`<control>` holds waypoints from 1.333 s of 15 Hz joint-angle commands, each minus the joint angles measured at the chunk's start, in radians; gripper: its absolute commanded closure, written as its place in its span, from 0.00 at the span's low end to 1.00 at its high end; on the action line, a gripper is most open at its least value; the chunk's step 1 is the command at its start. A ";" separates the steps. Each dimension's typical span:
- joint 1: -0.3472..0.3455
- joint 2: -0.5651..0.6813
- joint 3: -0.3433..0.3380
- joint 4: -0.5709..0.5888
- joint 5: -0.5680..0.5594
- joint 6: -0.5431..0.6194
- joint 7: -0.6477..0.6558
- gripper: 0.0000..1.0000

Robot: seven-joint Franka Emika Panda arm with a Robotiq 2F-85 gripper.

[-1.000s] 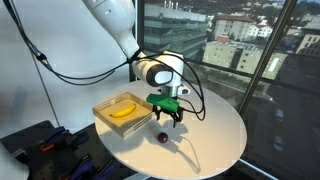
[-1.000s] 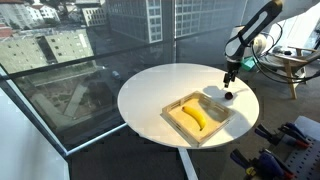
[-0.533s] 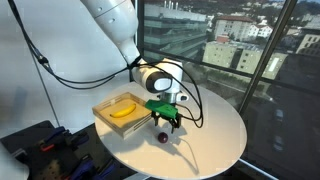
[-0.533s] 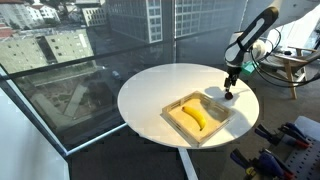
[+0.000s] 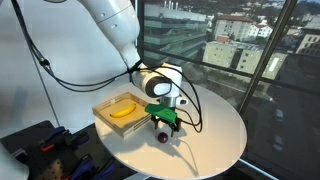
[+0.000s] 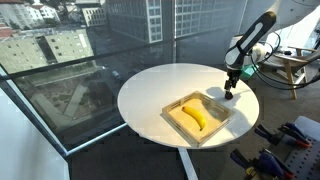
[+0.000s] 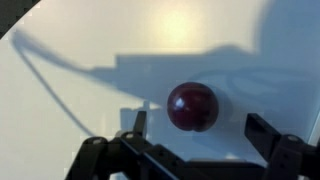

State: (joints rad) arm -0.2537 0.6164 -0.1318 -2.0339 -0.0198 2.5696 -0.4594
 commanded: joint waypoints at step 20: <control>-0.015 0.109 0.001 0.082 -0.042 0.041 0.095 0.00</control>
State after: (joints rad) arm -0.2571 0.7043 -0.1342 -1.9862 -0.0304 2.6080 -0.4038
